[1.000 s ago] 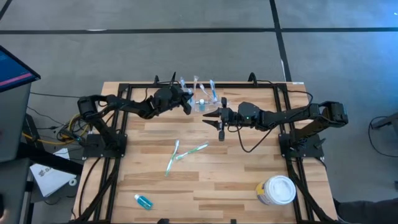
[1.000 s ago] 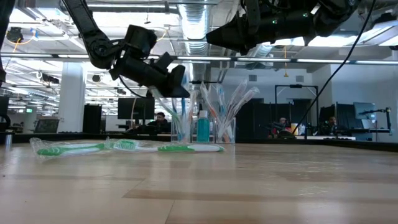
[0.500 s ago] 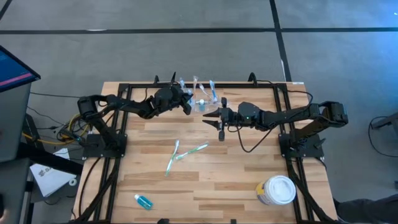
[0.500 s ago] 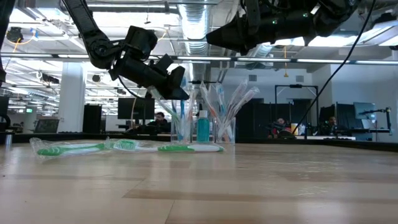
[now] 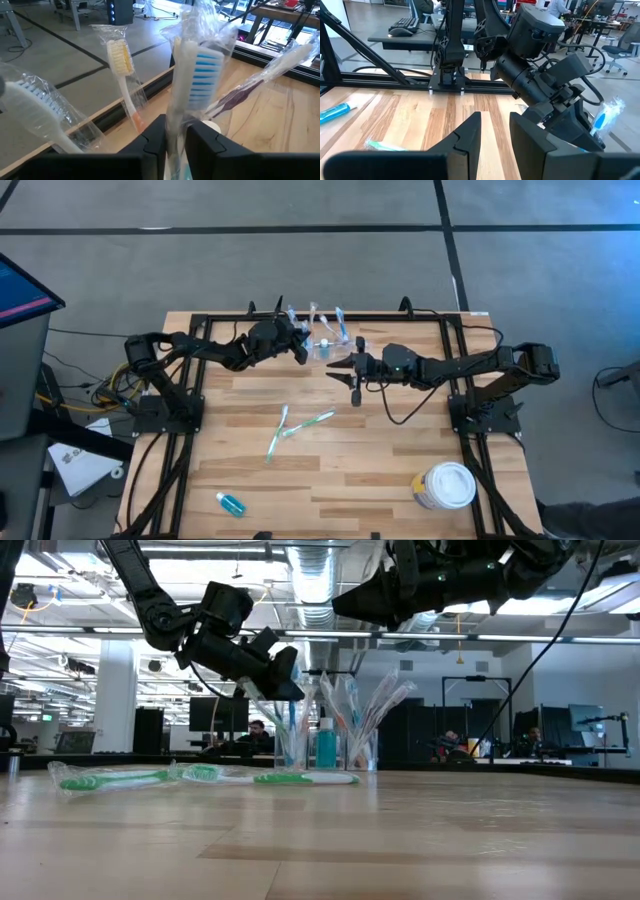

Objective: Pick & Place toothbrushing station
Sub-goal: Put the blue toothbrush into the transparent organizer

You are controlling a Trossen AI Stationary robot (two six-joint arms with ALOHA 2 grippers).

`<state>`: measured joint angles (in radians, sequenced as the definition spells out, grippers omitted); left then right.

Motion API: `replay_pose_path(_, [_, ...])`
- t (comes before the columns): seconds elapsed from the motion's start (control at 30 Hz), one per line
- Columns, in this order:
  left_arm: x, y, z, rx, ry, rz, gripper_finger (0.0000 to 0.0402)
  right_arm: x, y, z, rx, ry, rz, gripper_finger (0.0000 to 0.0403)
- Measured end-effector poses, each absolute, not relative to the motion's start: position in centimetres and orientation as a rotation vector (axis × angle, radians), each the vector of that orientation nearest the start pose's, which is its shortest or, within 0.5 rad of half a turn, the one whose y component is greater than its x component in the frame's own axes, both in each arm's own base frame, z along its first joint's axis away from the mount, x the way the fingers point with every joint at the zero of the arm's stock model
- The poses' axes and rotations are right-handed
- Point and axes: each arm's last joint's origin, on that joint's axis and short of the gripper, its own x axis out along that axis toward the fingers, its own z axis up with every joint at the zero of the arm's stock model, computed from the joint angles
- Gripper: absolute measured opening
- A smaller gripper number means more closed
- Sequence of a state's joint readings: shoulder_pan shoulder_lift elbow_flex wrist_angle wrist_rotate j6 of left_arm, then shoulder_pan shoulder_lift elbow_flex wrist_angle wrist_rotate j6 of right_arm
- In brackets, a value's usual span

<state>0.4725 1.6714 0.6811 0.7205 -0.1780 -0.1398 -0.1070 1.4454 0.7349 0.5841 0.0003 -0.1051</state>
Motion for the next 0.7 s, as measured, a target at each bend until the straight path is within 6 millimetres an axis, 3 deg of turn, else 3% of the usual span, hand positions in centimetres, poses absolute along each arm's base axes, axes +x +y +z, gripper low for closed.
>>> replay_pose_path(0.7, [28.73,15.26,17.47,-0.164,0.159,0.661,0.0071,30.58,-3.31,23.71,-0.099,0.150,-0.100,0.0093])
